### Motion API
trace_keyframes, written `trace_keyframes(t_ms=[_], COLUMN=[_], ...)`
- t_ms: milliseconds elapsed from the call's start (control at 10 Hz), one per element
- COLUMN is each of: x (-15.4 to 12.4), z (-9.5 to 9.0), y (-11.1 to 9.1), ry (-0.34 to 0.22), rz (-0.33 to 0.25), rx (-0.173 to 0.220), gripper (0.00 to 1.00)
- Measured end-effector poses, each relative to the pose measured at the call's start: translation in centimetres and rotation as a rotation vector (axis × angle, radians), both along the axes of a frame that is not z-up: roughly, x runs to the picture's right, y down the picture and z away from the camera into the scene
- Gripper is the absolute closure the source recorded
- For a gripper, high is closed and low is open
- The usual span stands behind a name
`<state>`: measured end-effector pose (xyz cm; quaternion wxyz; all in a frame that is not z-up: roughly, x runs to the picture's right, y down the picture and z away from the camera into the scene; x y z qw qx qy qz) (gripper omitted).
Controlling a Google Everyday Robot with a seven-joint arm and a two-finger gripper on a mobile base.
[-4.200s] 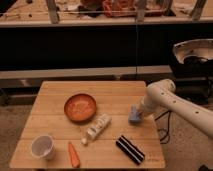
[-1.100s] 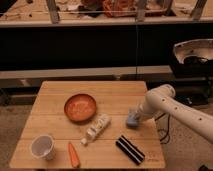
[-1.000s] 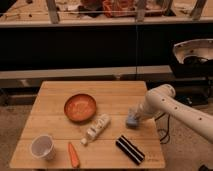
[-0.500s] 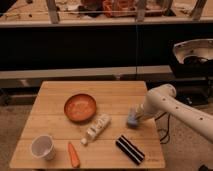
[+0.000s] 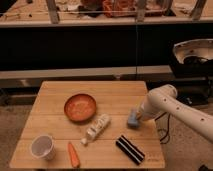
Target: Wipe the white sponge on the table
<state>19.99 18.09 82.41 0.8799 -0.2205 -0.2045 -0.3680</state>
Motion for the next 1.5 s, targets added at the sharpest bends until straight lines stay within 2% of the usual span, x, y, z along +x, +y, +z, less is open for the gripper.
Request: trace_keyframes(t_ms=[100, 400, 700, 900, 1100, 1300, 1500], x=[-0.5, -4.3, -4.8, -4.4, -3.8, -1.7, -0.1], z=[-0.1, 0.2, 0.7, 1.8, 2.2, 3.5, 4.4], y=[-0.2, -0.9, -2.1, -4.1, -5.3, -6.6, -6.8], ry=[-0.002, -0.019, -0.028, -0.040, -0.047, -0.052, -0.053], rz=[-0.011, -0.058, -0.069, -0.074, -0.073, -0.047, -0.018], rx=[0.000, -0.015, -0.017, 0.001, 0.010, 0.010, 0.006], gripper=[0.97, 0.97, 0.97, 0.97, 0.97, 0.97, 0.97])
